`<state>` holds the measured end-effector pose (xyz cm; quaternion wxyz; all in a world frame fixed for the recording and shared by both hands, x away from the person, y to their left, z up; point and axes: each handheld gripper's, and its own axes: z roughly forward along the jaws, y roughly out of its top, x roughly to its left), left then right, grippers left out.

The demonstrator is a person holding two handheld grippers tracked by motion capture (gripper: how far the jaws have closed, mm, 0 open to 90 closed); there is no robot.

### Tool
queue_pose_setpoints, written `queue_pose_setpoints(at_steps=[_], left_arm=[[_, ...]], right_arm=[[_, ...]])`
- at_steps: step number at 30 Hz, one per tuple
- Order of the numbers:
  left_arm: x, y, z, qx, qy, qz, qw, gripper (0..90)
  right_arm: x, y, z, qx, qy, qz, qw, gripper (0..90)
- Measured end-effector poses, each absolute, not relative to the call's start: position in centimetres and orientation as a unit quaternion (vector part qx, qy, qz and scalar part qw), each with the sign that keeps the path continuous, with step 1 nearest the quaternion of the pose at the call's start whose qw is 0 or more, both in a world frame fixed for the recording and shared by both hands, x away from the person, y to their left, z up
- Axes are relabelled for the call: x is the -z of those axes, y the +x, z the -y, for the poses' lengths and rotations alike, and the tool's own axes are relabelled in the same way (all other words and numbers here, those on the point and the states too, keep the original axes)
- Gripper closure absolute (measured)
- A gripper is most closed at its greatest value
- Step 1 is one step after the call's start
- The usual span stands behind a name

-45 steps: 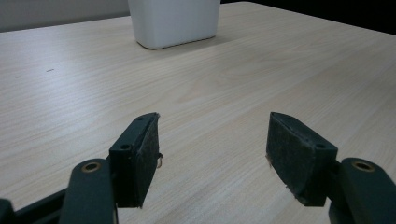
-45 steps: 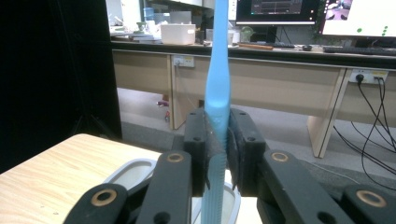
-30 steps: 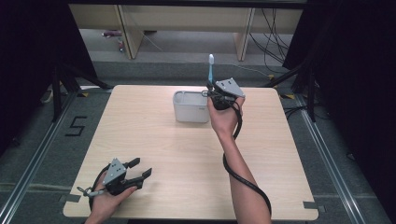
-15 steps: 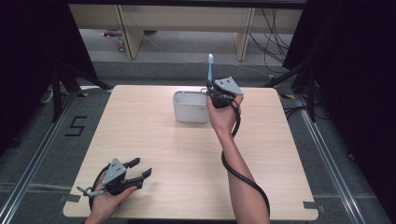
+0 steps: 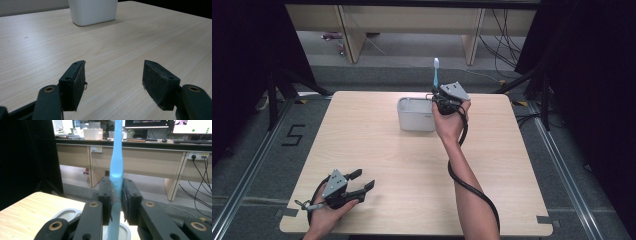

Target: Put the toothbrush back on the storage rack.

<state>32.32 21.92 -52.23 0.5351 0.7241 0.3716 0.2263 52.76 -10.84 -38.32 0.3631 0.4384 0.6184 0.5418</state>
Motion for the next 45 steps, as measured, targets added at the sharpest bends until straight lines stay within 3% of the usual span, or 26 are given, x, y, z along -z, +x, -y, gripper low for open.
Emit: queue_pose_setpoints(at_steps=[45], left_arm=[[52.2, 32.3, -21.9, -0.226, 0.726, -0.371, 0.533, 34.9]], right_arm=[[40.7, 54.5, 10.8, -0.519, 0.456, -0.631, 0.354, 79.1]])
